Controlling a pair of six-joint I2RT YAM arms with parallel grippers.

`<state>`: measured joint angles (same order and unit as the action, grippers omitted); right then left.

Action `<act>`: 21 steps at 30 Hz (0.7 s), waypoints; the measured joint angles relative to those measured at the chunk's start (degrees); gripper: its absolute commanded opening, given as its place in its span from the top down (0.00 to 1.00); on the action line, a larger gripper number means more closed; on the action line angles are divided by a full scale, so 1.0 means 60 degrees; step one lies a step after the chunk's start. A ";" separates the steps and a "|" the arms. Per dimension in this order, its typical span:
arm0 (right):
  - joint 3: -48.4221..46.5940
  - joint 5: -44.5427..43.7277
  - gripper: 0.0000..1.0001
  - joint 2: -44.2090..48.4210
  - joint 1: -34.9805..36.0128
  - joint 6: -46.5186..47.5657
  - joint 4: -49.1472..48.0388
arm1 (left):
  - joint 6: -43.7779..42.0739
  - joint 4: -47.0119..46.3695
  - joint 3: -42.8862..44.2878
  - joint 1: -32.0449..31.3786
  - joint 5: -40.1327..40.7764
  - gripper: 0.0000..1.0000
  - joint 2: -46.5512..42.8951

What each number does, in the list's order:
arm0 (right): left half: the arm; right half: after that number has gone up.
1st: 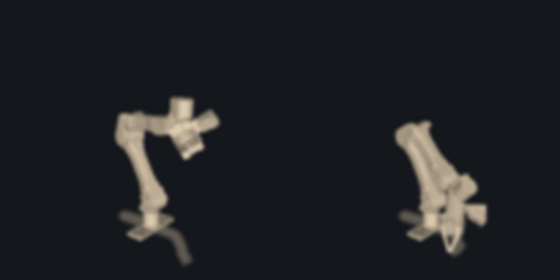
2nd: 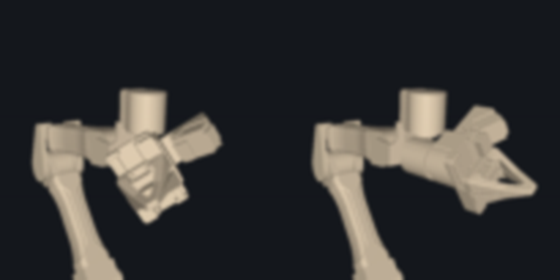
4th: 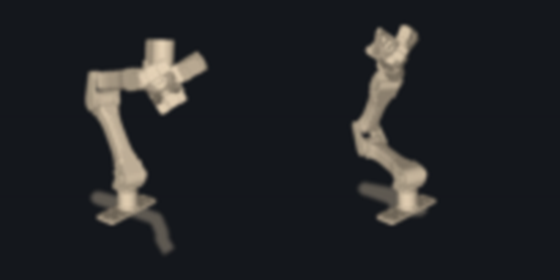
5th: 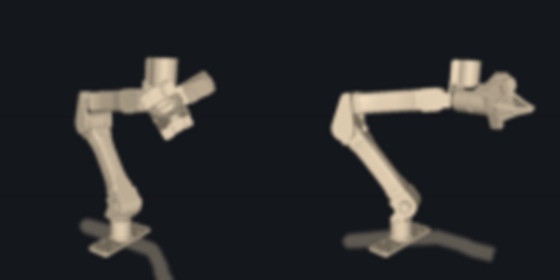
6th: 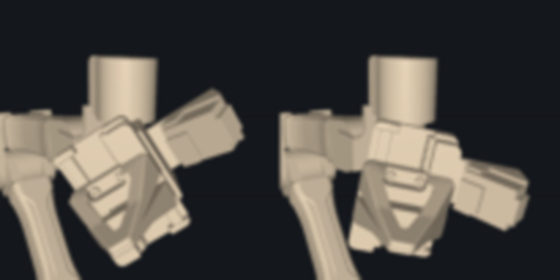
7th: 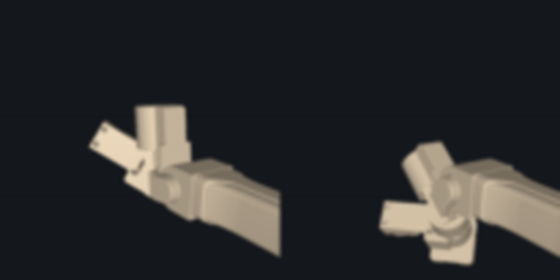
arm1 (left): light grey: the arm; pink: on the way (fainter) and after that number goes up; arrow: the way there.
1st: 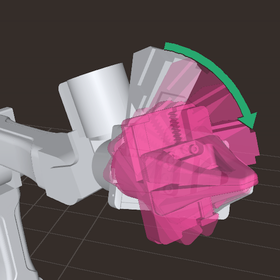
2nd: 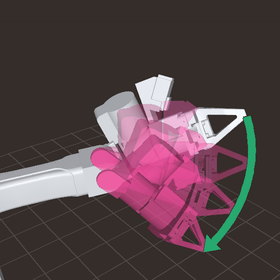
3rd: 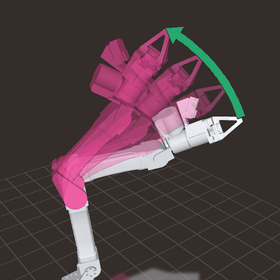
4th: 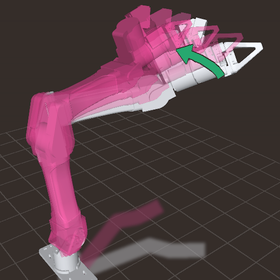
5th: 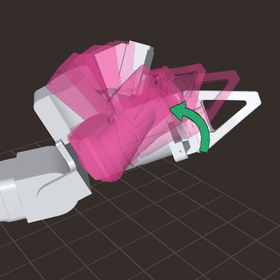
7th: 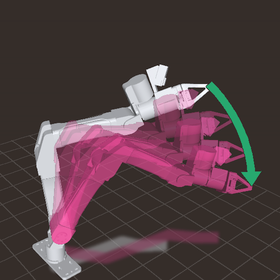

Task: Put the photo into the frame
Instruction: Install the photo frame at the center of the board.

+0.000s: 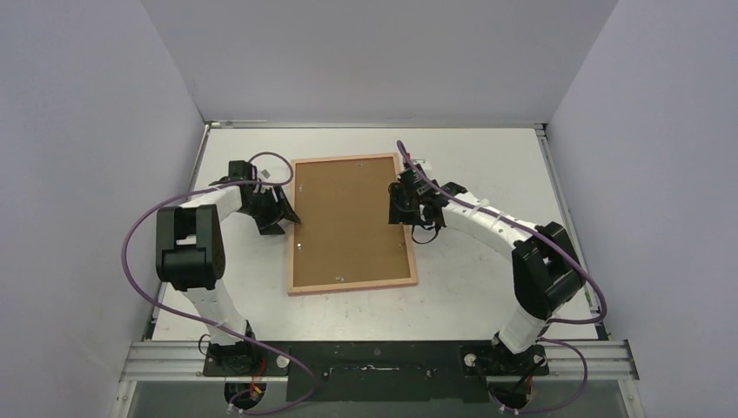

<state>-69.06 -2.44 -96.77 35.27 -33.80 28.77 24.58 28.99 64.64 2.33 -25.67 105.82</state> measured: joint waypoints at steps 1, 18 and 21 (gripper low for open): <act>-0.0073 0.0015 0.43 0.0087 0.0004 0.0029 -0.0015 | 0.0000 0.0029 -0.0004 0.0000 0.0055 0.38 -0.0055; -0.2637 -0.0208 0.37 -0.1694 -0.0590 0.1191 -0.0044 | -0.0142 0.0215 -0.0259 0.0000 0.0605 0.34 -0.0739; -0.3155 -0.0197 0.36 -0.2320 -0.0962 0.1555 -0.0146 | -0.0182 0.0219 -0.0259 0.0000 0.0681 0.33 -0.0696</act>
<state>-87.99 -3.62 -110.69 29.50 -24.47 27.90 23.49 30.30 63.09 2.33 -21.58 101.65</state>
